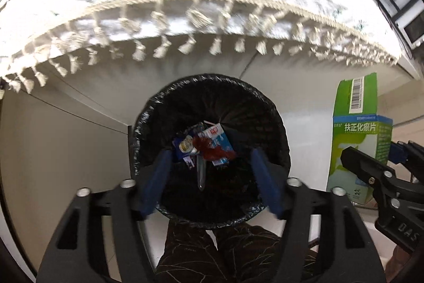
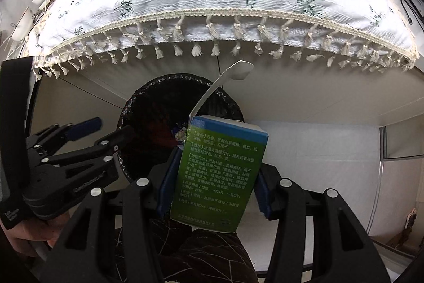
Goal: Collect trash
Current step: 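Open the left tool to drop the net into the bin while the right tool drops the box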
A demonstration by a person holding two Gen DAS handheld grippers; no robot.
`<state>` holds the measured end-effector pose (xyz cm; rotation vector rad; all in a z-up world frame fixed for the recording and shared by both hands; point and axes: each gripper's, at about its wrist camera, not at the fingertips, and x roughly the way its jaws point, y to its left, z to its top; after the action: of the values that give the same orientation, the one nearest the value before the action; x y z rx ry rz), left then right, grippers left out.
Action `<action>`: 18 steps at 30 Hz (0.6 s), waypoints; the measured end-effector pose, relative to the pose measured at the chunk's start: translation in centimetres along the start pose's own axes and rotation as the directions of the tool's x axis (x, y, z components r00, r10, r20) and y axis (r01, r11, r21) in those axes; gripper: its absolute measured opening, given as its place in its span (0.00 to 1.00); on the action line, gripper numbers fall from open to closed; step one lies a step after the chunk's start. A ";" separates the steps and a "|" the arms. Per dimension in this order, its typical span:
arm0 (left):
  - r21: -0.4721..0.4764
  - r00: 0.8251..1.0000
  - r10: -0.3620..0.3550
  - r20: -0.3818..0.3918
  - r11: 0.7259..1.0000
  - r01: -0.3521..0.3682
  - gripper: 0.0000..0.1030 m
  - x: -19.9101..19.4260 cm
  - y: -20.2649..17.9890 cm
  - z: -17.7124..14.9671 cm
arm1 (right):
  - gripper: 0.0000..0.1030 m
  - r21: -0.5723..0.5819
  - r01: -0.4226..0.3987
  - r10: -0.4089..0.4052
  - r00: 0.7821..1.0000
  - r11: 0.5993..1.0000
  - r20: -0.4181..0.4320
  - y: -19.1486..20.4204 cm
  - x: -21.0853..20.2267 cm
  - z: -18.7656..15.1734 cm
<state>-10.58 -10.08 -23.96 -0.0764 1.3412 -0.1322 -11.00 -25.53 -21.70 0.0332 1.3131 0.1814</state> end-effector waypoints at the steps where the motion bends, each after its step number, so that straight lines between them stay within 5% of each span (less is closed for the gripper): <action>1: -0.005 1.000 0.014 0.014 1.000 -0.013 0.76 -0.5 0.4 0.0 | 0.47 -0.006 -0.001 0.001 1.000 1.000 0.000 0.2 0.1 0.1; 7: -0.034 0.996 0.038 0.077 0.999 -0.035 0.94 -3.1 2.9 0.3 | 0.47 -0.041 -0.022 0.022 1.000 0.999 -0.015 2.2 1.8 1.3; 18: -0.062 0.995 0.078 0.070 0.995 -0.074 0.94 -4.6 6.6 0.6 | 0.50 -0.097 -0.048 0.046 0.999 0.994 -0.027 5.8 4.0 3.1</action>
<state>-10.64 -2.91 -20.24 -0.0795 1.2744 -0.0252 -7.68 -18.99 -24.04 -0.0213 1.3275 0.2866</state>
